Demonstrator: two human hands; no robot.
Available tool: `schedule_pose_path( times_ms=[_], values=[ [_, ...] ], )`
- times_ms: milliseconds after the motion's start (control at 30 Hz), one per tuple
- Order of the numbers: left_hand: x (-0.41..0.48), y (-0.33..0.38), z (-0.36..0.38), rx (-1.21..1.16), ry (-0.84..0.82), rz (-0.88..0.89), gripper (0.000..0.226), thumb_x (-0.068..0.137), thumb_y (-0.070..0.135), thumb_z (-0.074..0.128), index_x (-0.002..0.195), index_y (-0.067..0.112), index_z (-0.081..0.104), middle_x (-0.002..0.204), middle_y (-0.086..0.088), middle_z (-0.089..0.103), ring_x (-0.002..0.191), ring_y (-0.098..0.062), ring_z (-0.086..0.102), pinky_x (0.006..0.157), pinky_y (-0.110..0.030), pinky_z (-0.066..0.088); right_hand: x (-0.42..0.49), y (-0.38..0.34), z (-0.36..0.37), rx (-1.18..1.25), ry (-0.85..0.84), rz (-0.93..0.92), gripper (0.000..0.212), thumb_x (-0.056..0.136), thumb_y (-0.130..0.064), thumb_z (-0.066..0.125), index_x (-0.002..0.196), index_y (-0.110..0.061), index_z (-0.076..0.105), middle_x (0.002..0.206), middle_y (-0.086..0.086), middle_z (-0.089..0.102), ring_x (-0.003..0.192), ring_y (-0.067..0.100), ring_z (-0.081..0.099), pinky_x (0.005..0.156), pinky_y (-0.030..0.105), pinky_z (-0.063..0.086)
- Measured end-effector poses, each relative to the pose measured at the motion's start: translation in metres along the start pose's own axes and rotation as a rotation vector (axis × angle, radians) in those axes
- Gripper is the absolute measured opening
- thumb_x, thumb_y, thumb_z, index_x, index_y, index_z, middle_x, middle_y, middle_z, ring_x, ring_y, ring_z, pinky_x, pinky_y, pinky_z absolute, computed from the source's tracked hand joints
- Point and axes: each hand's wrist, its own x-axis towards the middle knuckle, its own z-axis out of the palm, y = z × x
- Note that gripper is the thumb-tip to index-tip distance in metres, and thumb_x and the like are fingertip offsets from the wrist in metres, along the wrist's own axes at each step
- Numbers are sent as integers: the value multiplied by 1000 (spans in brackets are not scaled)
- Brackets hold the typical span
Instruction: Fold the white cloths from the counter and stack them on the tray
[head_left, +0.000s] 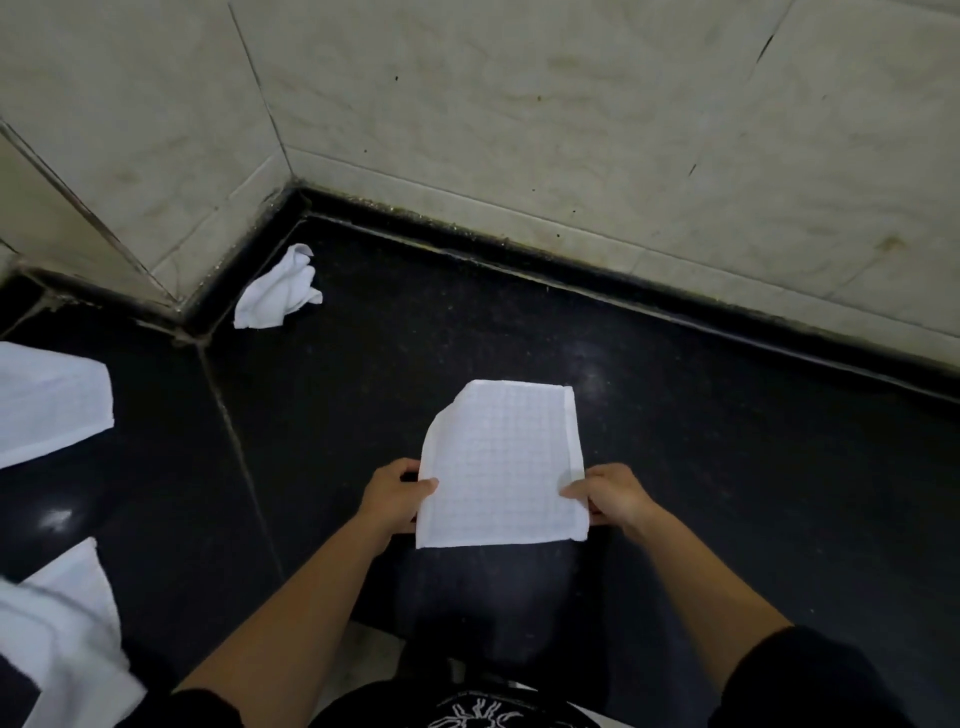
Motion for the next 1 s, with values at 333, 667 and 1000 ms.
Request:
schedule_pose_path(
  times_ms=[333,667,1000],
  values=[
    [-10,-7,15,168,-107,-8,29,93,10,59,121,13,53,108,-12,66,91,-27,68,72,-40,59,-17,31,-24,-102,-66,109,21,82,-9,69,100,1,65,93,16,72,81,27,71,66,33,59],
    [-23,-18,18,151,-26,-29,44,88,7,66,116,12,32,110,-15,54,90,-29,63,58,-32,52,-29,45,-37,-20,-138,90,16,87,-7,66,101,-5,59,82,11,76,81,24,75,65,26,56],
    [-27,-4,9,-107,-93,-25,14,87,13,68,98,5,72,97,-11,72,83,-22,71,61,-26,56,-22,22,-42,335,-125,10,26,88,-8,52,105,6,65,94,20,74,88,28,73,74,31,57]
  ],
)
